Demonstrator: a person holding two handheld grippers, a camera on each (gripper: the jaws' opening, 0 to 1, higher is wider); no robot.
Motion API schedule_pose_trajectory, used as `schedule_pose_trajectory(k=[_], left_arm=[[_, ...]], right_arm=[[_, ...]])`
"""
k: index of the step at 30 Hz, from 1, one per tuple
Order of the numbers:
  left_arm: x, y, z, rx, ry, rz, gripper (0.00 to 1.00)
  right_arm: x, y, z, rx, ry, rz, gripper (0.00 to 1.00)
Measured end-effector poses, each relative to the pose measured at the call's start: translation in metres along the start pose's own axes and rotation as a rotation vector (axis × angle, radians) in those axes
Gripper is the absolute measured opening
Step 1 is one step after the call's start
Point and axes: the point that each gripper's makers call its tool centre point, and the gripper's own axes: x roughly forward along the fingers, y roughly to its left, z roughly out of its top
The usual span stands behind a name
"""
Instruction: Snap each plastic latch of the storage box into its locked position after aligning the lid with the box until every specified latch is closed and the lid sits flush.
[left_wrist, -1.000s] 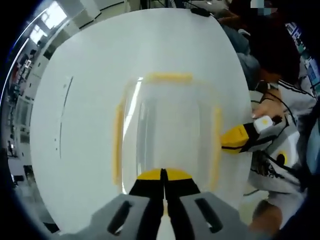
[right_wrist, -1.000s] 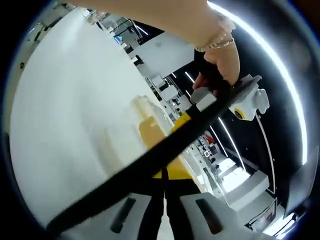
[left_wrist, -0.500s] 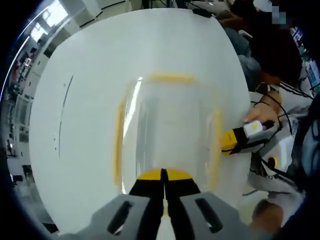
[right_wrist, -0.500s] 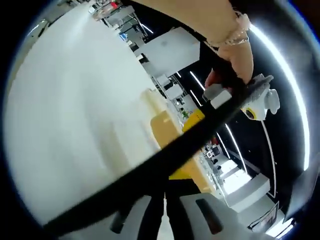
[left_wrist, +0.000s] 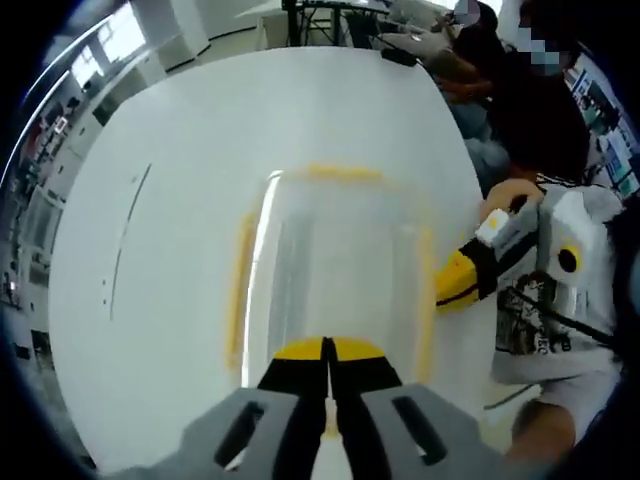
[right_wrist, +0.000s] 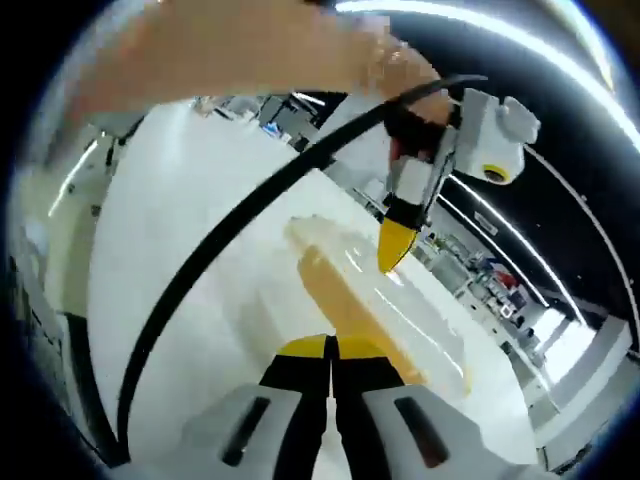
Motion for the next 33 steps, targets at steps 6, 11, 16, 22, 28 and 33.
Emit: schedule_pose_trajectory(k=[6, 11, 16, 22, 28, 33], left_arm=[[-0.002, -0.003, 0.0, 0.036, -0.097, -0.015, 0.0], [-0.003, -0.008, -0.002, 0.076, -0.141, -0.001, 0.0], [-0.006, -0.005, -0.004, 0.081, -0.144, 0.007, 0.0], [-0.006, -0.007, -0.005, 0.125, -0.093, 0.052, 0.0], [-0.007, -0.006, -0.006, 0.124, -0.073, 0.048, 0.0], [-0.007, -0.008, -0.006, 0.146, -0.067, 0.065, 0.0]], right_arm=[[-0.015, -0.047, 0.021, 0.066, -0.11, 0.053, 0.0], [0.003, -0.089, 0.034, 0.035, -0.188, 0.125, 0.07], [0.055, -0.121, 0.022, 0.062, -0.108, 0.265, 0.04], [0.103, -0.121, 0.011, 0.045, 0.011, 0.502, 0.03], [0.139, -0.101, -0.002, -0.021, 0.14, 0.71, 0.0], [0.151, -0.086, -0.015, -0.041, 0.222, 0.824, 0.0]])
